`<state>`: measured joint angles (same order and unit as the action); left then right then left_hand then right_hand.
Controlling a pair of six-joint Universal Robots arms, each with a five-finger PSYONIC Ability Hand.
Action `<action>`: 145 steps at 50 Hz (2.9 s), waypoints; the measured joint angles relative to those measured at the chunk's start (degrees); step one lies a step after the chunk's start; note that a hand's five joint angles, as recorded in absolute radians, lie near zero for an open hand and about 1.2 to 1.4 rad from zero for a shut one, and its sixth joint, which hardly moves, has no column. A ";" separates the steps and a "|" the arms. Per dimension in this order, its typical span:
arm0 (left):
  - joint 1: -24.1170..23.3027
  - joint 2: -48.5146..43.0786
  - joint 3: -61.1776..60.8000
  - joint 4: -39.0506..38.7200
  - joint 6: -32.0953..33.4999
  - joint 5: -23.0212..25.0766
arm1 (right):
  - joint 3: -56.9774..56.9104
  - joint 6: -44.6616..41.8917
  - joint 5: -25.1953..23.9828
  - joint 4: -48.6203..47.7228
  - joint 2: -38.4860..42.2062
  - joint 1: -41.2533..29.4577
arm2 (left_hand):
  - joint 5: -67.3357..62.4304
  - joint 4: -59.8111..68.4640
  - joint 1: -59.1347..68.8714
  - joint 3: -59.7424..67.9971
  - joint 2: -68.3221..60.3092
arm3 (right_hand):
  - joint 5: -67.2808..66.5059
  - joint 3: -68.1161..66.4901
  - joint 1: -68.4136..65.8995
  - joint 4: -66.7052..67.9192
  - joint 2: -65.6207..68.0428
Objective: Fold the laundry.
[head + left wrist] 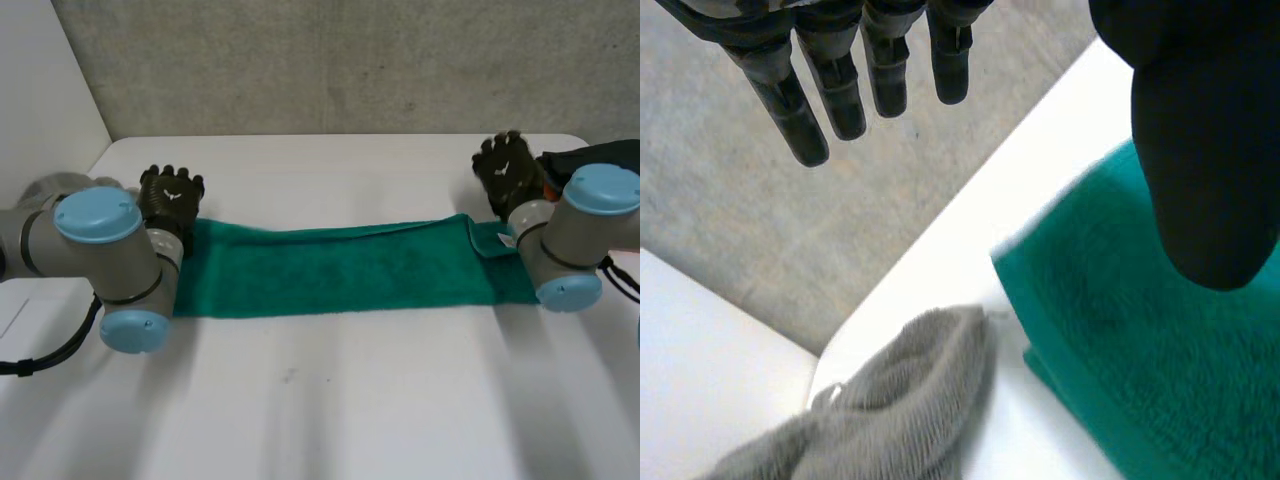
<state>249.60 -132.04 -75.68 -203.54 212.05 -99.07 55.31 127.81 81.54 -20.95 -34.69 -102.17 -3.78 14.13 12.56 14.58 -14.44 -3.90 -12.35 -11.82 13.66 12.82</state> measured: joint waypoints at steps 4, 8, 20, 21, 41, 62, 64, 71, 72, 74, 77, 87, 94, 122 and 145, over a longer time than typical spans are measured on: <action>-0.84 0.34 0.50 -0.67 -0.18 -0.02 | 0.44 2.68 1.46 -3.04 -2.63 0.19 | 0.68 -0.79 0.00 -0.83 0.98 | 0.00 0.00 0.00 0.00 0.00; -1.23 1.35 -0.09 -1.00 -0.26 -0.19 | 2.80 9.55 2.14 -4.34 -6.99 0.74 | 0.68 -0.80 0.00 -0.83 0.98 | 0.00 0.00 0.00 0.00 0.00; -1.62 3.96 -6.02 -1.18 -0.33 0.01 | 8.80 18.70 0.79 12.25 -13.52 3.29 | 0.68 -0.80 0.00 -0.83 0.98 | 0.00 0.00 0.00 0.00 0.00; -1.62 3.96 -6.02 -1.18 -0.33 0.01 | 8.80 18.70 0.79 12.25 -13.52 3.29 | 0.68 -0.80 0.00 -0.83 0.98 | 0.00 0.00 0.00 0.00 0.00; -2.20 3.88 -7.59 -1.25 -0.32 0.14 | -5.02 18.66 1.99 10.82 3.56 5.10 | 0.68 -0.80 0.00 -0.83 0.98 | 0.00 0.00 0.00 0.00 0.00; -2.72 5.29 -10.49 -1.08 0.00 0.63 | 3.85 24.59 8.60 6.22 -6.40 6.29 | 0.68 -0.79 0.00 -0.83 0.98 | 0.00 0.00 0.00 0.00 0.00; -2.95 5.80 -11.13 -1.02 0.10 0.80 | 6.90 24.37 7.74 6.59 -8.84 6.38 | 0.68 -0.79 0.00 -0.83 0.98 | 0.00 0.00 0.00 0.00 0.00; -3.99 11.28 -17.02 -0.76 0.33 3.06 | 20.78 21.32 2.12 12.02 -19.27 9.22 | 0.68 -0.79 0.06 -0.83 0.98 | 0.00 0.00 0.00 0.00 0.00; -4.06 11.96 -17.74 -0.77 0.34 3.37 | 21.67 20.98 1.57 12.65 -19.80 9.56 | 0.68 -0.79 0.06 -0.83 0.98 | 0.00 0.00 0.00 0.00 0.00; -4.21 13.59 -19.50 -0.85 0.36 4.10 | 24.51 19.60 -0.62 14.92 -21.35 10.82 | 0.68 -0.79 0.06 -0.83 0.98 | 0.00 0.00 0.00 0.00 0.00; -4.29 15.43 -21.59 -1.01 0.34 4.89 | 27.08 17.80 -3.28 17.17 -22.21 12.15 | 0.68 -0.79 0.05 -0.83 0.98 | 0.00 0.00 0.00 0.00 0.00; -4.15 16.39 -23.09 -1.24 0.29 5.28 | 26.24 15.36 -6.55 16.70 -17.80 14.22 | 0.68 -0.79 0.00 -0.83 0.98 | -10.23 -12.61 -9.95 11.14 11.70; -4.04 16.09 -22.93 -1.25 0.29 5.14 | 23.54 15.09 -6.49 13.88 -14.27 14.52 | 0.68 -0.79 0.00 -0.82 0.98 | -49.30 -53.19 -42.93 51.71 53.07; -3.80 18.57 -25.16 -1.10 0.16 4.99 | 34.24 -5.58 -5.62 16.03 -27.94 36.90 | 0.68 -0.80 0.00 -0.83 0.98 | -52.32 -55.33 -43.77 54.39 54.63; -3.09 22.95 -27.37 -1.07 -0.13 5.05 | 26.72 -0.46 -10.87 1.53 -28.73 -15.00 | 0.68 -0.80 0.00 -0.83 0.98 | -52.71 -55.43 -44.39 54.62 54.64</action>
<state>246.51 -109.09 -103.05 -204.61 211.92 -94.02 82.03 127.34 70.67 -19.42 -63.42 -117.18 -3.09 13.34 12.56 13.75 -13.46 -56.60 -67.78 -56.21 68.29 67.45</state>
